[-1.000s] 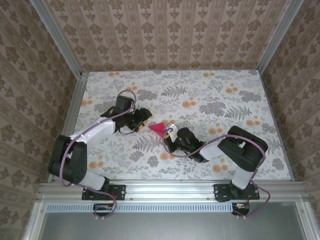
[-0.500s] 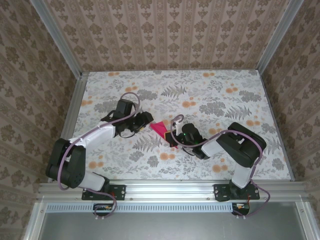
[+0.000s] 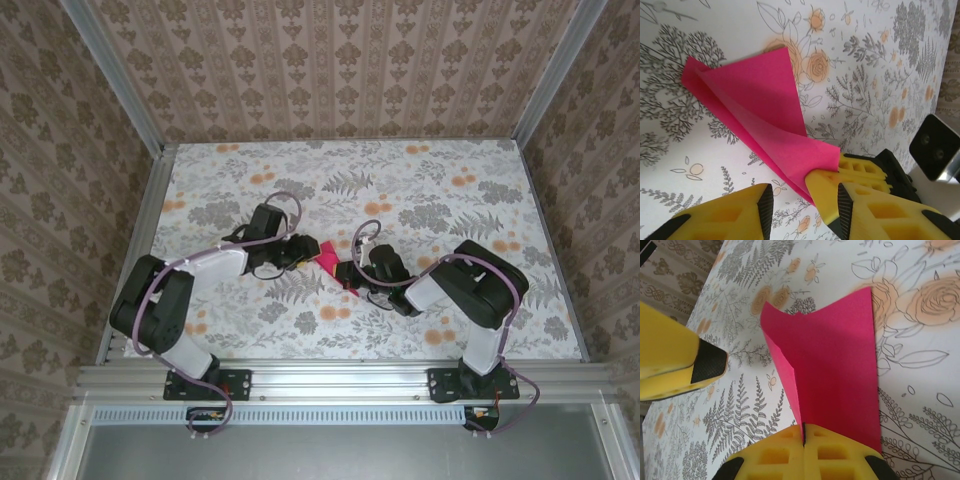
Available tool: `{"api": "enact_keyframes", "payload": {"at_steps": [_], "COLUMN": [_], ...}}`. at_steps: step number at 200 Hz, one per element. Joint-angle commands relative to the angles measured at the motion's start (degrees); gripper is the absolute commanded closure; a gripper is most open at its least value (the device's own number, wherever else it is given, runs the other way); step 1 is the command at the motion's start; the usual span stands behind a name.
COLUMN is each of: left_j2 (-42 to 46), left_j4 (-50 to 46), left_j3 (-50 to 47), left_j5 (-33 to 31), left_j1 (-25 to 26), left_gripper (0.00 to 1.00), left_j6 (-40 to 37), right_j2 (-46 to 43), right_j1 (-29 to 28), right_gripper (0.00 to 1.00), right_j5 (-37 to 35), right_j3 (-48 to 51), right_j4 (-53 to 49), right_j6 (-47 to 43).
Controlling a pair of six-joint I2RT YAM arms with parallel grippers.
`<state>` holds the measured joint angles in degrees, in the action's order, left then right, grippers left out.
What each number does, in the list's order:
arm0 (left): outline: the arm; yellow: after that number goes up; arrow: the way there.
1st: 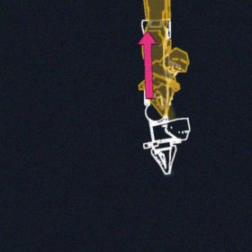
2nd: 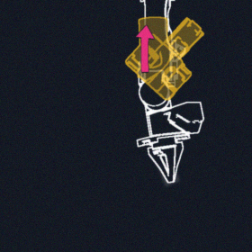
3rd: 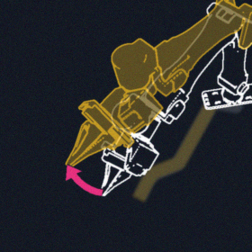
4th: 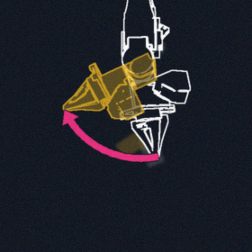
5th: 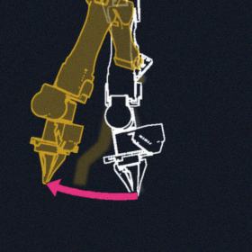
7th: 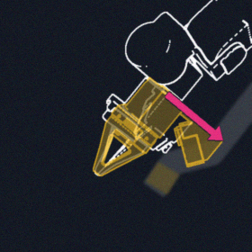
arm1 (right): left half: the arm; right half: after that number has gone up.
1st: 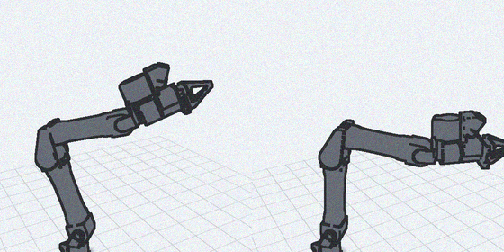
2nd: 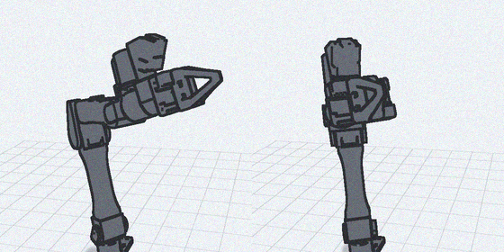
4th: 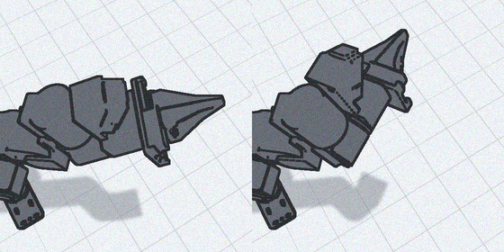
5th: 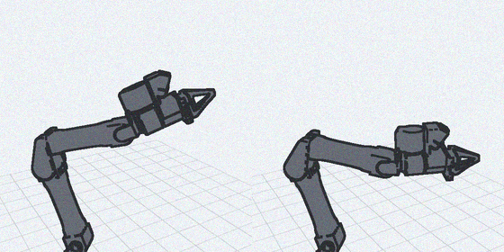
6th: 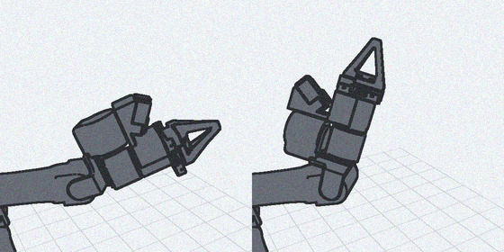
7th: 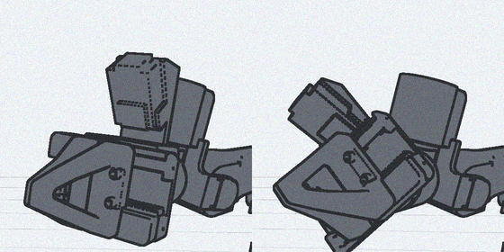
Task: Fold a paper plane with a square sheet of paper (pick it up from the middle)
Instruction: Fold the wing for the fifth time at the center of the table.
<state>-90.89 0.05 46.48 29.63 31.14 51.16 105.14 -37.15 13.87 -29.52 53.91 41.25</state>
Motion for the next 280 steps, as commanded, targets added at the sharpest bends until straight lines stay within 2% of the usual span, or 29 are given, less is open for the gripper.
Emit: {"api": "enact_keyframes", "payload": {"at_steps": [1,91,153,280], "left_j2": [-1.9,-6.1,-9.0,-14.9], "left_j4": [1.7,4.4,5.2,7.2], "left_j3": [1.2,3.6,5.5,9.1], "left_j5": [2.0,4.0,5.0,5.0], "left_j1": [0.5,1.3,2.1,2.2], "left_gripper": [0.6,0.64,0.66,0.71], "left_j6": [-1.7,-2.6,-3.5,-3.8], "right_j2": [1.3,3.5,7.1,7.1], "right_j1": [0.6,3.6,5.9,6.8], "right_gripper": [1.0,1.0,1.0,1.0], "right_j5": [2.6,5.9,9.5,10.4], "right_j3": [0.3,-0.5,0.0,-0.4], "right_j4": [1.5,2.4,10.0,6.5], "right_j6": [3.6,11.7,19.5,20.1]}}
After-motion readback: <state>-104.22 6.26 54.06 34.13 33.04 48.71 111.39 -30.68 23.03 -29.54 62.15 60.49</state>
